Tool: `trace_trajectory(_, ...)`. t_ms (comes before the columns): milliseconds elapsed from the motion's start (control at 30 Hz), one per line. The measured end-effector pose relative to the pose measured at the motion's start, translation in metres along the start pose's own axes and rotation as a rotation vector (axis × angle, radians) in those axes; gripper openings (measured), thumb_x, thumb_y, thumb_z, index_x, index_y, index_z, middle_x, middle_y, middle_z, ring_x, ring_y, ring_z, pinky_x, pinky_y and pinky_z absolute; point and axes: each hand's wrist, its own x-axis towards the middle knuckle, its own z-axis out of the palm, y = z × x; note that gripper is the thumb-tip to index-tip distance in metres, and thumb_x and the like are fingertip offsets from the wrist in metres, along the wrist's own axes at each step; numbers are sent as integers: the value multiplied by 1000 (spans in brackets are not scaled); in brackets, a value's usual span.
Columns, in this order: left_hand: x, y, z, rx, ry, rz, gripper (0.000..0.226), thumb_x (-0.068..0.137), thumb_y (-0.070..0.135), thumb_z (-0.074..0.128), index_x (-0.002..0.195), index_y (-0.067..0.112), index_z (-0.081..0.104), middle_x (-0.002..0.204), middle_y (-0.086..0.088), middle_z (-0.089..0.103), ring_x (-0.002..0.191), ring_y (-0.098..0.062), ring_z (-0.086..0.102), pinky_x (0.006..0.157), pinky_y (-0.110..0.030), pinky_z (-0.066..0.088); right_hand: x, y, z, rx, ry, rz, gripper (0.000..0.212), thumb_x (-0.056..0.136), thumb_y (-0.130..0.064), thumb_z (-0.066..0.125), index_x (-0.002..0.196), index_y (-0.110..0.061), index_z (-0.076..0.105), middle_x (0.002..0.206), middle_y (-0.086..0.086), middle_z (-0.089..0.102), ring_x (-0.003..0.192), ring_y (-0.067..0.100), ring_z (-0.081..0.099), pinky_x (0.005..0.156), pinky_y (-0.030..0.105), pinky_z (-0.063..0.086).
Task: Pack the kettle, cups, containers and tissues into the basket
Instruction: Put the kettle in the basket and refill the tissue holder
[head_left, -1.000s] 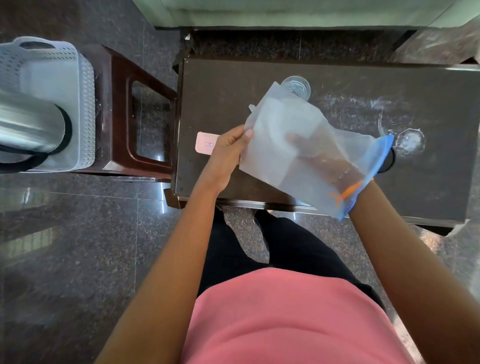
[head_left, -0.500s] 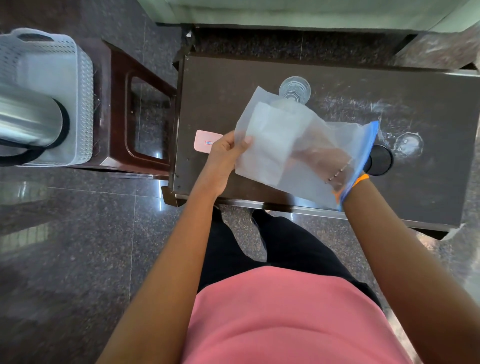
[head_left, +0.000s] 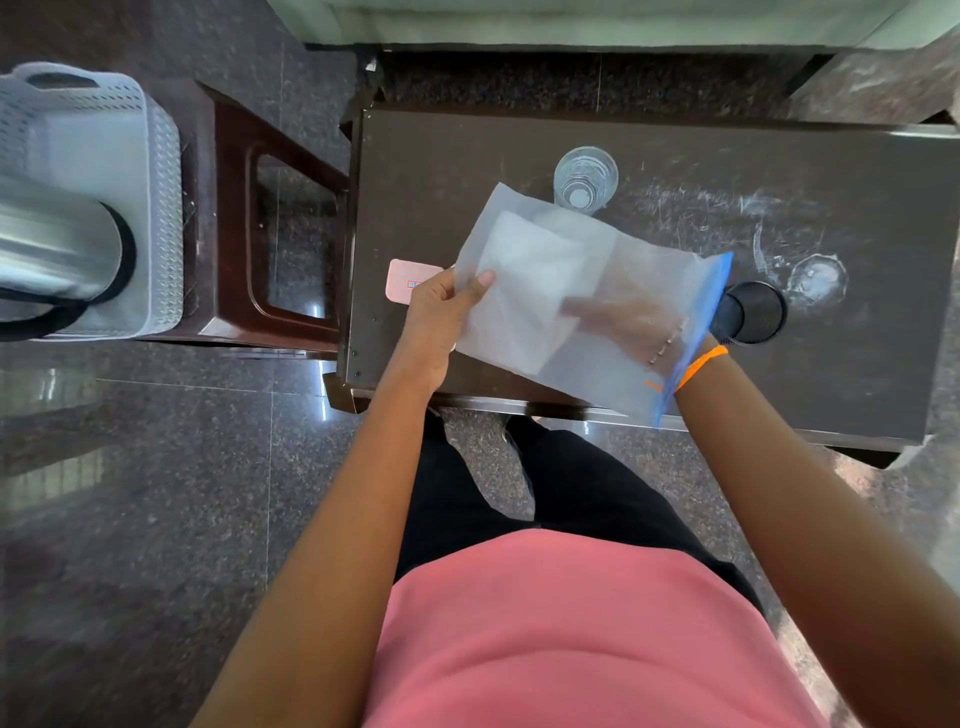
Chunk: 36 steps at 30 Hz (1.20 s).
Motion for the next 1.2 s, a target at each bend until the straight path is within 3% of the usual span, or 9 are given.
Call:
trace_trajectory(167, 7, -5, -6, -5, 194, -47, 14, 92, 28, 55, 98, 18, 63, 95, 5, 66, 89, -14, 62, 82, -34, 54, 6, -18, 3, -101, 15, -189, 49, 78, 11, 63, 123, -2, 48, 115, 11, 60, 106, 24, 58, 100, 43, 44)
trace_trajectory(267, 10, -11, -12, 28, 273, -131, 13, 93, 26, 52, 101, 19, 58, 97, 1, 63, 90, -17, 60, 81, -37, 53, 2, -13, -11, 14, 138, -207, 55, 78, 9, 64, 127, 1, 40, 118, 22, 57, 99, 29, 59, 92, 49, 50)
trace_trajectory(400, 11, -21, -13, 75, 386, -180, 32, 90, 20, 56, 117, 13, 42, 107, -3, 53, 92, -17, 56, 67, -27, 49, -2, -11, -26, 126, 360, -307, 51, 77, 5, 67, 100, -25, 31, 88, 10, 61, 63, 10, 60, 51, 26, 51)
trace_trajectory(567, 7, -25, -9, 229, 413, -21, 40, 89, 6, 48, 122, 24, 32, 108, 5, 45, 88, -8, 52, 64, -21, 44, -17, -33, -39, -180, 579, -551, 37, 66, -13, 75, 85, -32, 49, 85, -13, 55, 68, 14, 51, 65, 25, 44)
trace_trajectory(667, 10, -16, -6, 370, 294, 128, 38, 89, -4, 35, 105, 21, 59, 107, 14, 52, 103, -16, 52, 85, -28, 45, -22, -39, -44, -266, 450, -561, 40, 68, -3, 74, 100, -24, 63, 102, 5, 65, 83, 24, 58, 79, 40, 51)
trace_trajectory(767, 9, -6, 3, 363, 225, 193, 45, 89, -8, 29, 87, 16, 68, 102, 13, 56, 98, -11, 51, 81, -21, 44, -24, -42, -39, -289, 291, -526, 53, 70, 10, 69, 115, -15, 58, 107, 12, 61, 91, 20, 55, 83, 36, 49)
trace_trajectory(933, 0, 11, 25, 294, 129, 228, 29, 92, 3, 44, 93, 17, 69, 101, 11, 63, 97, -3, 54, 94, -25, 40, -21, -36, -20, -463, 237, -426, 11, 77, -12, 71, 73, -4, 65, 65, 11, 47, 63, 9, 41, 63, 17, 32)
trace_trajectory(1067, -9, 15, 39, 241, 25, 235, 9, 85, 27, 64, 88, 23, 71, 90, 15, 64, 95, -6, 59, 91, -29, 45, -13, -35, -11, -543, 161, -400, 34, 76, -19, 74, 54, -4, 53, 72, 3, 38, 63, 5, 32, 59, 14, 27)
trace_trajectory(1200, -11, 12, 52, 224, -1, 195, 9, 81, 25, 69, 72, 27, 69, 72, 11, 66, 70, -4, 62, 65, -17, 48, -6, -26, -6, -412, 184, -389, 29, 80, -19, 70, 73, 4, 53, 71, 19, 44, 67, 15, 36, 60, 23, 29)
